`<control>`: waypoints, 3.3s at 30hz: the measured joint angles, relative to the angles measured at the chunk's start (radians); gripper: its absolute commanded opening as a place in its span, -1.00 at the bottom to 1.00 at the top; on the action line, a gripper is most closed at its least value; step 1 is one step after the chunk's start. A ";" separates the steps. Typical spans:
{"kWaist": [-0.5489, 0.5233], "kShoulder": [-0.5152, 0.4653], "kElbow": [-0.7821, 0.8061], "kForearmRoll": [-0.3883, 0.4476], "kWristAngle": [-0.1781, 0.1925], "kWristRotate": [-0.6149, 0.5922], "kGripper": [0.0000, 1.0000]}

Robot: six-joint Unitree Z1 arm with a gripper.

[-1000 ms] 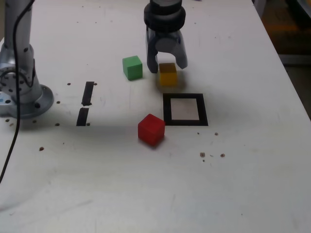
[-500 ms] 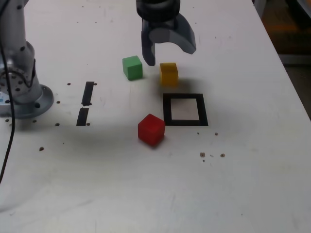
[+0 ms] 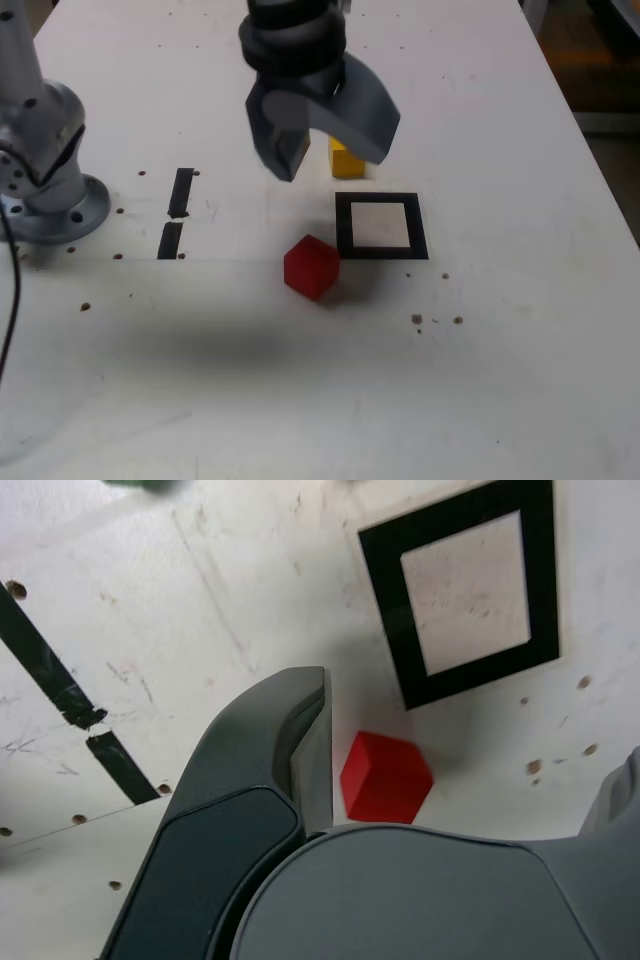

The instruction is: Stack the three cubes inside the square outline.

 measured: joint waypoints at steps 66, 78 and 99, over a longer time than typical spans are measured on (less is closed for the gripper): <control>-0.265 0.212 0.024 -0.044 0.075 -0.264 -0.79; -0.187 0.192 -0.089 0.021 0.106 -0.343 -0.79; -0.045 0.304 -0.162 -0.004 0.081 -0.324 -0.79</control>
